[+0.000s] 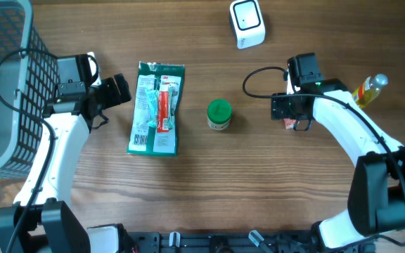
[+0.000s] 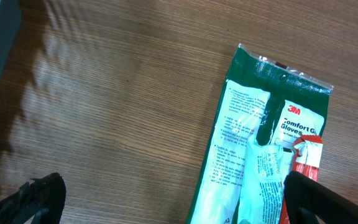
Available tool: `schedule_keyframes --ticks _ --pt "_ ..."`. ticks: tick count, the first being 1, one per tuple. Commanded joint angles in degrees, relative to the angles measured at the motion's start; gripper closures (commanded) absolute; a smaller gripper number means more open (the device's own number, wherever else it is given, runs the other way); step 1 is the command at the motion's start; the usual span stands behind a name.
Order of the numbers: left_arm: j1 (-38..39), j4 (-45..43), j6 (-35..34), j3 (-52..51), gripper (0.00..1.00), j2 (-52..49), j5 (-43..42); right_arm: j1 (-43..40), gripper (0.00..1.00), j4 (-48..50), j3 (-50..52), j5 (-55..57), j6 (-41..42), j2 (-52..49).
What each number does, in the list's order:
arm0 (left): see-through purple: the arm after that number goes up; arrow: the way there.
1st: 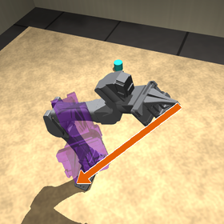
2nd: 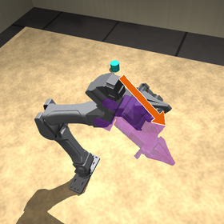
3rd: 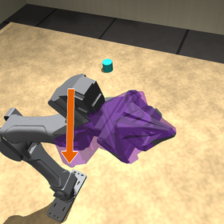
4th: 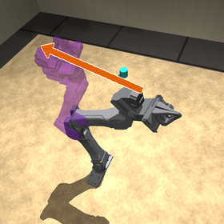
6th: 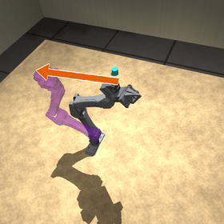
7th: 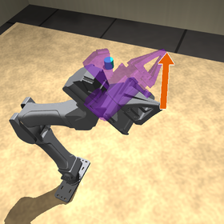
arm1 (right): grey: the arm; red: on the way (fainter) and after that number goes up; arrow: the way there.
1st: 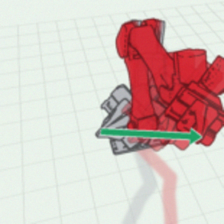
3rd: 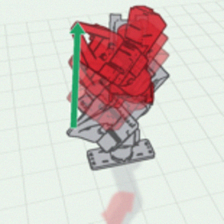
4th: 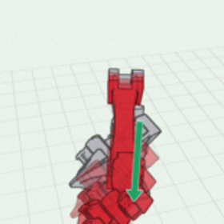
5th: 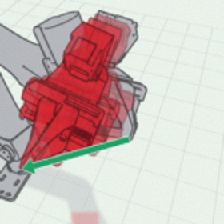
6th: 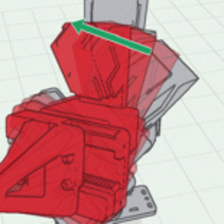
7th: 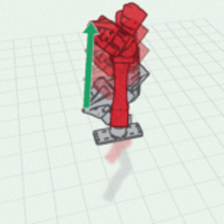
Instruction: Scan the item barcode
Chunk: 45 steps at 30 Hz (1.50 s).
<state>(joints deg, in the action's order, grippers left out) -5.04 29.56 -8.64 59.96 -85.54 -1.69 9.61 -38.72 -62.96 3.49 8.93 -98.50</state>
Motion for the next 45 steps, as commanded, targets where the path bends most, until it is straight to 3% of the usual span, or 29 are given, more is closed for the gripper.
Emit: schedule_keyframes --ticks 1,3,5,6,7,9,10,11,12,14,15,16,17,19,20,25,26,27,29,30,31,33,36,42,45 --pt "-0.3 -0.2 0.9 0.4 0.00 0.0 -0.9 0.1 0.28 0.7 0.9 2.3 -0.4 -3.5" --pt "-0.3 -0.2 0.9 0.4 0.00 0.0 -0.9 0.1 0.34 1.2 0.9 4.2 -0.4 -5.2" --pt "-0.3 -0.2 0.9 0.4 0.00 0.0 -0.9 0.1 0.52 1.6 0.9 4.2 -0.4 -5.7" --pt "-0.3 -0.2 0.9 0.4 0.00 0.0 -0.8 0.1 0.67 1.7 0.9 4.2 -0.4 -5.7" --pt "-0.3 -0.2 0.9 0.4 0.00 0.0 -0.8 0.1 0.74 1.7 0.9 4.2 -0.4 -5.7" --pt "-0.3 -0.2 0.9 0.4 0.00 0.0 -0.9 0.1 0.75 1.7 0.9 4.2 -0.4 -5.7" --pt "-0.3 -0.2 0.9 0.4 0.00 0.0 -0.9 0.1 0.66 1.7 0.9 4.2 -0.4 -5.7" --pt "-0.3 -0.2 0.9 0.4 0.00 0.0 -0.9 0.1 0.39 2.1 0.9 4.2 -0.4 -5.7" --pt "-0.3 -0.2 0.9 0.4 0.00 0.0 -0.9 0.1 0.34 2.8 0.9 4.2 -0.4 -5.7" --pt "-0.3 -0.2 0.9 0.4 0.00 0.0 -0.9 0.1 0.36 4.8 0.9 4.2 -0.4 -5.7" --pt "-0.3 -0.2 0.9 0.4 0.00 0.0 -0.9 0.1 0.44 5.6 0.9 4.2 -0.4 -5.7" --pt "-0.3 -0.2 0.9 0.4 0.00 0.0 -0.9 0.1 0.72 6.4 0.9 4.2 -0.4 -5.7" --pt "-0.3 -0.2 0.9 0.4 0.00 0.0 -0.9 0.1 0.82 6.3 0.9 4.2 -0.4 -5.7" --pt "-0.3 -0.2 0.9 0.4 0.00 0.0 -0.8 0.1 0.52 6.2 0.9 4.2 -0.4 -5.7" --pt "-0.3 -0.2 0.9 0.4 0.00 0.0 -0.9 0.1 0.42 6.4 0.9 4.1 -0.4 -5.7" --pt "-0.3 -0.2 0.9 0.4 0.00 0.0 -0.8 0.1 0.26 -0.6 -6.3 4.0 0.1 -1.3" --pt "-0.3 -0.2 0.9 0.4 0.00 0.0 -0.9 0.1 0.20 -1.7 -7.5 4.0 0.1 0.2" --pt "-0.3 -0.2 0.9 0.4 0.00 0.0 -0.9 0.1 0.00 -2.0 -8.1 4.0 0.1 2.4" --pt "-0.3 -0.2 0.9 0.4 0.00 0.0 -0.9 0.1 0.00 -2.3 -8.1 4.0 0.1 4.0" --pt "-0.3 -0.2 0.9 0.4 0.00 0.0 -0.8 0.0 0.13 -2.7 -7.8 4.5 0.1 3.9" --pt "-0.3 -0.2 0.9 0.4 0.00 0.0 -0.9 -0.3 0.56 -3.1 -7.5 4.7 0.3 3.6" --pt "-0.3 -0.2 0.9 0.4 0.00 0.0 -0.9 -1.5 0.95 -4.3 -6.5 4.8 1.7 3.1" --pt "-0.3 -0.2 0.9 0.4 0.00 0.0 -0.8 -5.1 0.96 -4.4 -3.4 8.5 3.5 2.7" --pt "-0.3 -0.2 0.9 0.4 0.00 0.0 -0.9 -6.3 0.96 -3.7 2.3 2.2 3.7 1.4" --pt "-0.3 -0.2 0.9 0.4 0.00 0.0 -0.9 -6.3 0.96 1.3 5.4 -3.0 3.0 1.1"
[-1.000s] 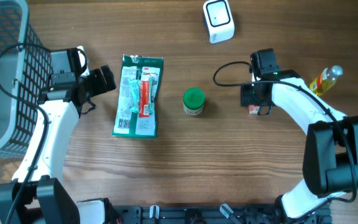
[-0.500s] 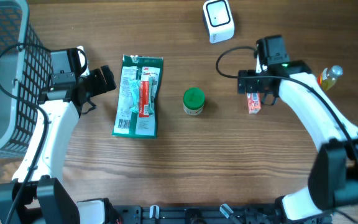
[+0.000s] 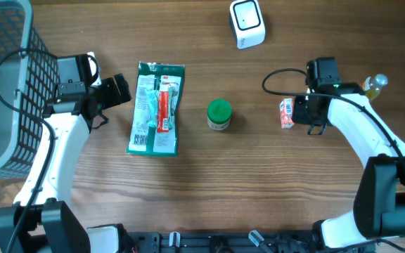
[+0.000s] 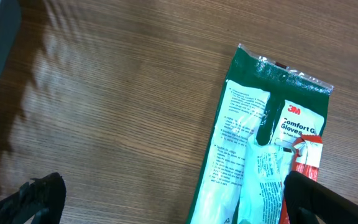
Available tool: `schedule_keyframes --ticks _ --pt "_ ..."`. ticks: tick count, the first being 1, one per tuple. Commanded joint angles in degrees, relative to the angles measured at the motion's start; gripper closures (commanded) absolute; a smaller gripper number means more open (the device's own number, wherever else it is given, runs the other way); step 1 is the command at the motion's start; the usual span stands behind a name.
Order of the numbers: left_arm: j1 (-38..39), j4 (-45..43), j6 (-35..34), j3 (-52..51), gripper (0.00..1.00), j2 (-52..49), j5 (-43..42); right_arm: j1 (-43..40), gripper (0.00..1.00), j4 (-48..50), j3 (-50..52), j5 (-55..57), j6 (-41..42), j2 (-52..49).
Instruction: Scan the item barcode
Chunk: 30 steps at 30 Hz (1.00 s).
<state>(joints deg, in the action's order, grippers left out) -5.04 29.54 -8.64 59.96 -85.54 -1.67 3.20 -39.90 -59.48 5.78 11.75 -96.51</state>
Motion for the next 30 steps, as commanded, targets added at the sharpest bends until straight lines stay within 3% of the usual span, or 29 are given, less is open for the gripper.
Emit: schedule_keyframes --ticks 1,18,24,30 --pt "-0.3 -0.1 0.9 0.4 0.00 0.0 -0.9 0.2 0.96 3.2 2.2 -6.8 0.2 -0.9" --pt "-0.3 -0.1 0.9 0.4 0.00 0.0 -0.9 0.2 0.96 7.9 3.7 -14.0 -2.5 -0.9" --pt "-0.3 -0.1 0.9 0.4 0.00 0.0 -0.9 0.2 0.96 9.9 3.7 -28.4 -2.5 -0.9" --pt "-0.3 -0.1 0.9 0.4 0.00 0.0 -0.9 0.2 0.92 11.2 3.7 -26.8 -1.8 -0.9"
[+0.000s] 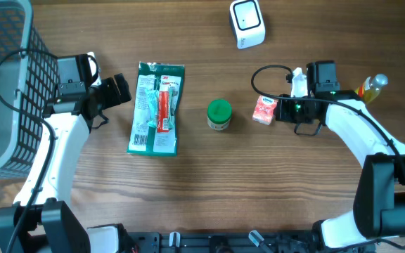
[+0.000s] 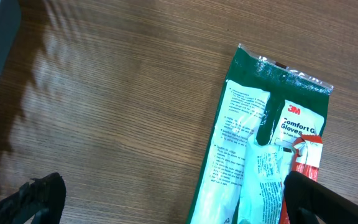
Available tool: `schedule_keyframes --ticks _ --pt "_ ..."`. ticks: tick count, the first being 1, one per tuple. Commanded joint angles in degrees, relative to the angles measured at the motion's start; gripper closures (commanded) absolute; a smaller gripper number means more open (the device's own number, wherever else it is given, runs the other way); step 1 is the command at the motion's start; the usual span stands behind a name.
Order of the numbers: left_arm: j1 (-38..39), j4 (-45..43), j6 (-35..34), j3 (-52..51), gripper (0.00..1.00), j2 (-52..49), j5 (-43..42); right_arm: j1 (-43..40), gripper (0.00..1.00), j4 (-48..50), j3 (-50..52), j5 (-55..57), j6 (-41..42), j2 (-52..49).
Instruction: Scan the item barcode
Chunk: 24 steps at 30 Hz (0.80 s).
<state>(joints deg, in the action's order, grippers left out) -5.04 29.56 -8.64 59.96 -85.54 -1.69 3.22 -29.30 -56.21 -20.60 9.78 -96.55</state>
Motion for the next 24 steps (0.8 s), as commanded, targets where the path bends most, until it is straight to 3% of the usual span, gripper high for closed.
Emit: schedule_keyframes --ticks 1,3,4,18,24 --pt "-0.3 -0.2 0.9 0.4 0.00 0.0 -0.9 0.1 0.79 0.9 0.5 1.0 3.1 -0.9" --pt "-0.3 -0.2 0.9 0.4 0.00 0.0 -0.8 0.1 0.67 2.0 0.5 1.4 7.4 -1.3" --pt "-0.3 -0.2 0.9 0.4 0.00 0.0 -0.9 0.1 0.66 2.5 0.5 1.5 8.7 -1.5" --pt "-0.3 -0.2 0.9 0.4 0.00 0.0 -0.9 0.1 0.66 6.0 0.5 1.2 13.3 -9.7" --pt "-0.3 -0.2 0.9 0.4 0.00 0.0 -0.9 0.2 0.74 6.2 0.5 1.3 14.4 -9.7"
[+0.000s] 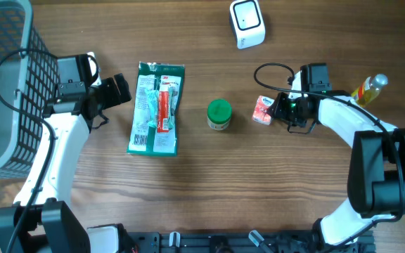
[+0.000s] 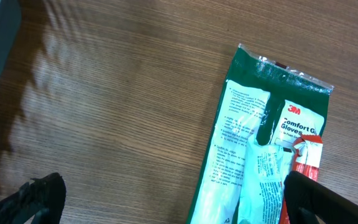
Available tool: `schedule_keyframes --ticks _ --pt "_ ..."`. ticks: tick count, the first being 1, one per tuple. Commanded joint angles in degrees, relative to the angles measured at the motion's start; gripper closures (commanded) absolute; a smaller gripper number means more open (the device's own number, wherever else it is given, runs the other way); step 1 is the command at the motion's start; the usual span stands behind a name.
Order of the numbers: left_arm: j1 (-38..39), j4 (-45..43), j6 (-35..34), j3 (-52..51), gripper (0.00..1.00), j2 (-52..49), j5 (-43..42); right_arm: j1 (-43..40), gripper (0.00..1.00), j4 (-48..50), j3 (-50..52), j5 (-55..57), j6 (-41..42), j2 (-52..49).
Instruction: Scan the item barcode
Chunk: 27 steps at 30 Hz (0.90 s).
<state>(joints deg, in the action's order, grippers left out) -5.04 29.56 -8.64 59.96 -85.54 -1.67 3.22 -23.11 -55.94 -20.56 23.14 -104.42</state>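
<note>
A small red and white carton (image 1: 261,110) sits just right of the green-lidded jar (image 1: 219,114) in the overhead view. My right gripper (image 1: 274,108) points left and is shut on the carton's right end. The white barcode scanner (image 1: 247,23) rests at the table's far edge, above and left of the carton. My left gripper (image 1: 121,90) stands open beside the top left of a green pack of gloves (image 1: 157,107). In the left wrist view the pack (image 2: 263,143) lies at the right, and the left gripper (image 2: 173,199) has nothing between its fingers.
A grey mesh basket fills the far left. A yellow bottle with a clear cap (image 1: 369,89) lies at the right edge behind the right arm. A black cable loops above the right wrist.
The right wrist has turned and the carton has shifted slightly left and tilted, staying close to the jar. The left arm and the gloves pack have not moved.
The carton lay under my right gripper, right of the jar. Then it was further right, near the yellow bottle, at the gripper's left side. Then it was next to the jar, where it stays now, held. The left arm stayed still throughout.
</note>
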Motion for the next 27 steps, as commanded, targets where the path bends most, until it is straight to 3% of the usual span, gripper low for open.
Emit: schedule_keyframes --ticks 1,7,10,15,16,23,27 --pt "-0.3 -0.2 0.9 0.4 0.00 0.0 -0.9 0.2 0.75 0.0 0.2 1.2 1.0 -1.9" --pt "-0.3 -0.2 0.9 0.4 0.00 0.0 -0.9 0.1 0.78 1.5 1.5 1.4 1.1 -1.9" --pt "-0.3 -0.2 0.9 0.4 0.00 0.0 -0.9 0.1 0.85 1.7 1.5 1.2 1.0 -1.9" --pt "-0.3 -0.2 0.9 0.4 0.00 0.0 -0.9 -0.3 0.86 1.6 1.2 -2.7 -2.8 -1.4" --pt "-0.3 -0.2 0.9 0.4 0.00 0.0 -0.9 -0.7 0.94 1.4 1.1 -4.4 -3.3 -0.7" --pt "-0.3 -0.2 0.9 0.4 0.00 0.0 -0.9 -8.2 0.96 -2.0 0.9 -24.5 -8.1 7.6" --pt "-0.3 -0.2 0.9 0.4 0.00 0.0 -0.9 -13.7 0.96 -9.2 0.9 -46.3 -19.6 10.1"
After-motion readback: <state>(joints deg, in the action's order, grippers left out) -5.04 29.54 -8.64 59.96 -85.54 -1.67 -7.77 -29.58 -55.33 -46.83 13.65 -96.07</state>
